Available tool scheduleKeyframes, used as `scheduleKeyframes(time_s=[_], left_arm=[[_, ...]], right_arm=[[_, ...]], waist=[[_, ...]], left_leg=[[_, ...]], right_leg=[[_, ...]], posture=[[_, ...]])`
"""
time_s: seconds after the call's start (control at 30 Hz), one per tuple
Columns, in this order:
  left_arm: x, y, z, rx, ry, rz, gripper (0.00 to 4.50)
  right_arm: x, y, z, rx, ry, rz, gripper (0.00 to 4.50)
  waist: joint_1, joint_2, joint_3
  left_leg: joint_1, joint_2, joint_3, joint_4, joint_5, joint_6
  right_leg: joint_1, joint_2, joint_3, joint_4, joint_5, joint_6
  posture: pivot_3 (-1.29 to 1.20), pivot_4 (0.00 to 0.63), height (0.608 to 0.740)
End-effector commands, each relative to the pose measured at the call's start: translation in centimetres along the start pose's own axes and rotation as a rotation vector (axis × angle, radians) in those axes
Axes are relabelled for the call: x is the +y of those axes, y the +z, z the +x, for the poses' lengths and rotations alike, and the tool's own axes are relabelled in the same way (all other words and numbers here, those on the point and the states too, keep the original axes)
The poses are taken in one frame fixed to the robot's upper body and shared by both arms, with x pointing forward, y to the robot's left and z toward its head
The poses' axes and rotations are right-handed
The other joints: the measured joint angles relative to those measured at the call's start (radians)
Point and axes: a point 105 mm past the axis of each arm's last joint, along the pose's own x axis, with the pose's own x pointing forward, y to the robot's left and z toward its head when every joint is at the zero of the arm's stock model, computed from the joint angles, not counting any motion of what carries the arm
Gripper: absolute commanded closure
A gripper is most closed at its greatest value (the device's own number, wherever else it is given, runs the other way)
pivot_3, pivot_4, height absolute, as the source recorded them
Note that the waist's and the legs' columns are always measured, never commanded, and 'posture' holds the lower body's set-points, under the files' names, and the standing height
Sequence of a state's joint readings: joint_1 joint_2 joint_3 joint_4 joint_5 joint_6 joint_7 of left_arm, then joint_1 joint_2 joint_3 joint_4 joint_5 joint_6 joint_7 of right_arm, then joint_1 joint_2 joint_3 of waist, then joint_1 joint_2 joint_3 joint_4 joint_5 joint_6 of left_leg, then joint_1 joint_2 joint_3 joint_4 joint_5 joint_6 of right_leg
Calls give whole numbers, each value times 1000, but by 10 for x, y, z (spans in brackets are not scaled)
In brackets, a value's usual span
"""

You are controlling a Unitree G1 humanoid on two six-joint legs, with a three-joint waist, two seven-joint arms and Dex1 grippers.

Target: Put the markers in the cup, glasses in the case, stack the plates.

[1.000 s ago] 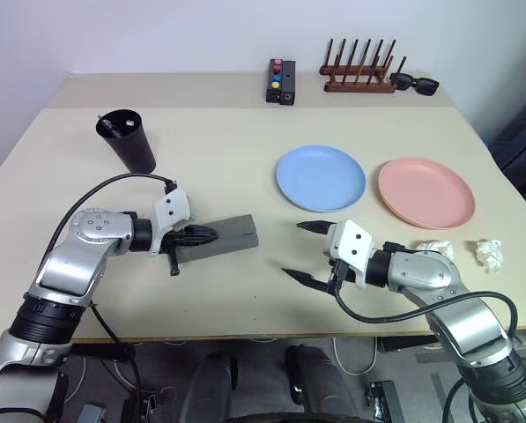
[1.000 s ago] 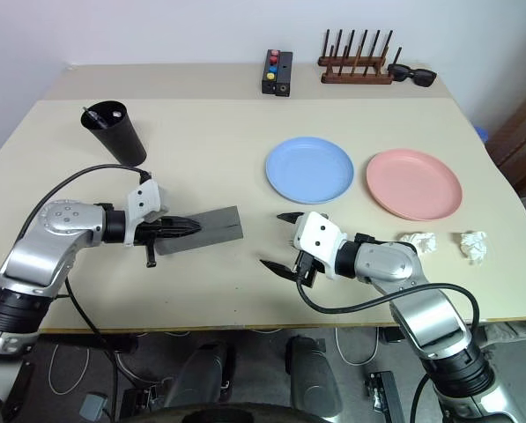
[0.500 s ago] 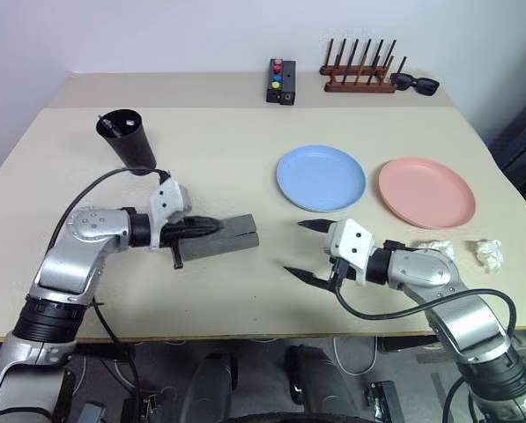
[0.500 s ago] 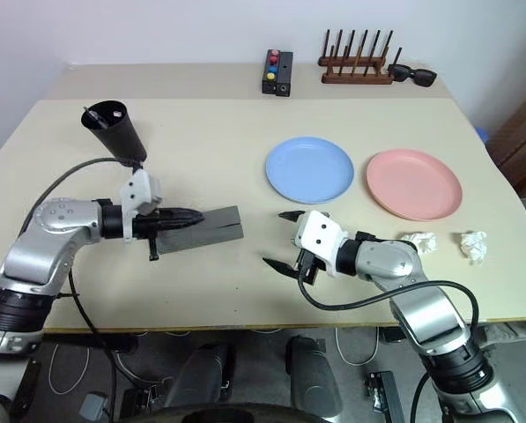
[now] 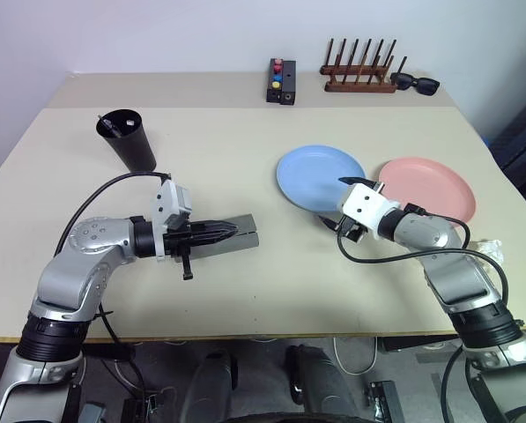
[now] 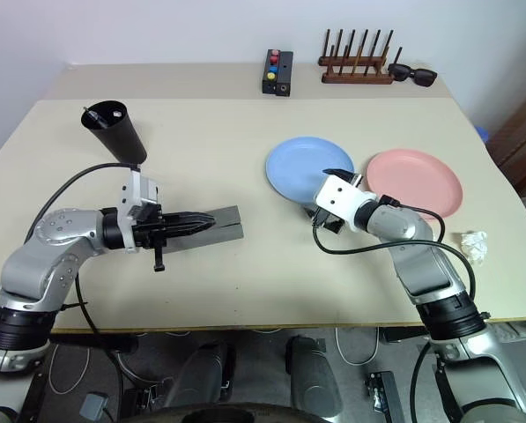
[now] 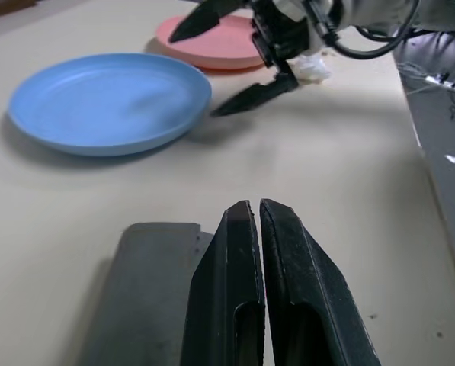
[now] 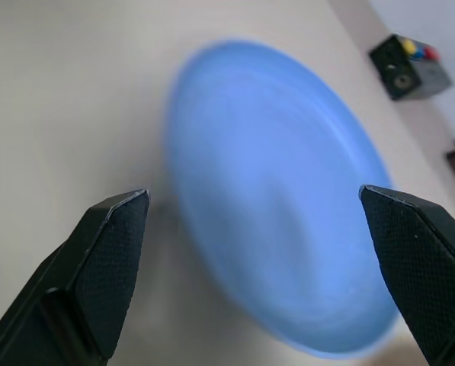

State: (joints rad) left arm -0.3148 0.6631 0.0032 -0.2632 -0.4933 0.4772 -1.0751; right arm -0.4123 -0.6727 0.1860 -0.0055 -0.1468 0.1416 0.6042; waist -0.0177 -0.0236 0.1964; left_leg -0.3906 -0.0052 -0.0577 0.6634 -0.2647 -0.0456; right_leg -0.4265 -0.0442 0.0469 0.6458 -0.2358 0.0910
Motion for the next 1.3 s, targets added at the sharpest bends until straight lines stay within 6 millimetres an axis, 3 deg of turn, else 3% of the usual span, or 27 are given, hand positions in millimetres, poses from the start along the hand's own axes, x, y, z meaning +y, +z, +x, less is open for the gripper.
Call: scheduleKeyframes(time_s=[0.03, 0.27, 0.47, 0.7, 0.8, 1.03, 1.17, 1.3], left_arm=[[-10, 6, 5, -25, -7, 16, 4367], [-19, 10, 15, -57, -15, -3, 4367], [-18, 10, 22, -65, -29, -9, 4367], [-18, 7, 22, -73, -29, -7, 4367], [-19, 5, 21, -73, -26, -6, 4409], [-19, 5, 20, -80, -17, -3, 4409], [-16, 6, 20, -89, 6, 5, 4409], [-9, 9, 19, -109, 48, 16, 4409]], right_arm=[[-20, -3, -10, 11, -28, -46, 0], [-41, -39, -44, 142, -60, -77, 0], [-44, -59, -46, 215, -75, -111, 0], [-43, -81, -43, 303, -131, 25, 0], [-45, -88, -42, 341, -161, 53, 815], [-50, -92, -42, 381, -205, 71, 4312], [-59, -86, -47, 387, -257, 46, 4412], [-70, -67, -50, 336, -300, -36, 4412]], waist=[[0, 0, 0], [3, 0, 0], [-5, 1, 0], [-3, 1, 0], [-2, 1, 0], [0, 1, 0], [-1, 1, 0], [-2, 2, 0]], left_leg=[[0, 0, 0, 0, 0, 0], [0, 0, 0, 0, 0, 0], [1, 0, 1, 0, 0, 0], [1, 0, 1, 0, 0, 0], [1, 0, 1, 0, 0, 0], [1, -1, 1, 0, 0, 0], [1, -1, 1, 0, 0, 0], [1, -1, 1, 0, 0, 0]], right_leg=[[0, 0, 0, 0, 0, 0], [0, 0, 0, 0, 0, 0], [0, 1, 1, 0, 0, -1], [0, 0, 2, 0, 0, -1], [1, 0, 2, 0, 0, -1], [1, 0, 2, 0, 0, -1], [1, 0, 2, 0, 0, -1], [1, 0, 2, 0, 0, -1]], posture=[[0, 150, 735], [0, 150, 735], [0, 150, 735], [0, 150, 735], [0, 150, 735], [0, 150, 735], [0, 150, 735], [0, 150, 735]])
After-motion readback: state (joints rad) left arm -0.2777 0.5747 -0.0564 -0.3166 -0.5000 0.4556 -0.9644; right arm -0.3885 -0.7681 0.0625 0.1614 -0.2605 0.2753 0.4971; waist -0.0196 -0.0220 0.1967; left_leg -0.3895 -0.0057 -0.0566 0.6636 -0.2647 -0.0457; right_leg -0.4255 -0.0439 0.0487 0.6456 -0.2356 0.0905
